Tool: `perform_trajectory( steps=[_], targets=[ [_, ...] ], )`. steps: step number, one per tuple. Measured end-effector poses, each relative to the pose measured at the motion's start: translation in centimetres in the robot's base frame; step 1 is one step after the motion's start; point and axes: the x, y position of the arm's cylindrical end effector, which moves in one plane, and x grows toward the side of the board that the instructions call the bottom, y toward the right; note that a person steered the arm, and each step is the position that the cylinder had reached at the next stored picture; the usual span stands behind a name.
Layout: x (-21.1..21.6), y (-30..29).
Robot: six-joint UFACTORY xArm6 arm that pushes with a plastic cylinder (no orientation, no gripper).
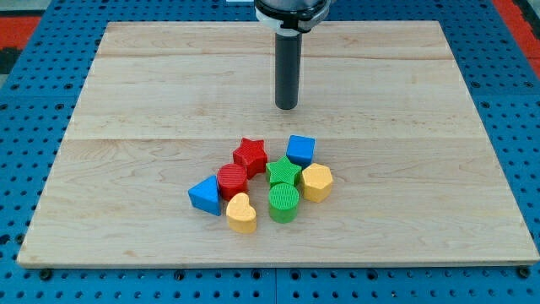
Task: Push the yellow hexagon slightly up
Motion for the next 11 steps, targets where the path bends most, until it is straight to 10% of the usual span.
perform_trajectory(
  steps=[6,8,9,11],
  targets=[
    [-1.1,3.4],
    [10.0,14.5],
    [18.4,12.5],
    [19.8,3.1]
  ],
)
